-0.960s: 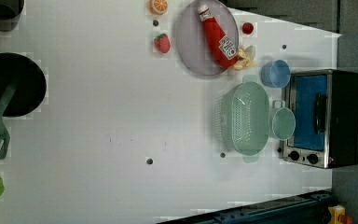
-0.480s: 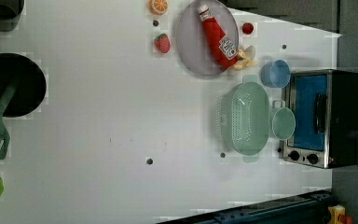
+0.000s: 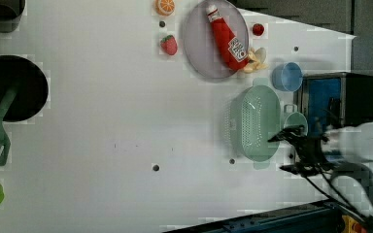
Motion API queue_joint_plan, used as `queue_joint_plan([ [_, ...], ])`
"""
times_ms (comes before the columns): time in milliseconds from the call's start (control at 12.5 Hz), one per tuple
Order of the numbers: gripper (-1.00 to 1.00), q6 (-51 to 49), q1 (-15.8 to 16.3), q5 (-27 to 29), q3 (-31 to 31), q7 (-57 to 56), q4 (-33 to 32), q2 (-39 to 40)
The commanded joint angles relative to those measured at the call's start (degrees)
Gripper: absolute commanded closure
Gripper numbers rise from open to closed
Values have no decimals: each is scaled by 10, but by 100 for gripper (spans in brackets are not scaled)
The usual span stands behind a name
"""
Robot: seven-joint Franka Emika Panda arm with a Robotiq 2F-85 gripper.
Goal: Drag strainer right to left.
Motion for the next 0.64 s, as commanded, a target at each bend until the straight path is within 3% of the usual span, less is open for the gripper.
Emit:
queue_joint_plan([
  [80,-100,88,-1,7,2,61,27,43],
  [640,-100,284,6,7,6,190,33,212],
])
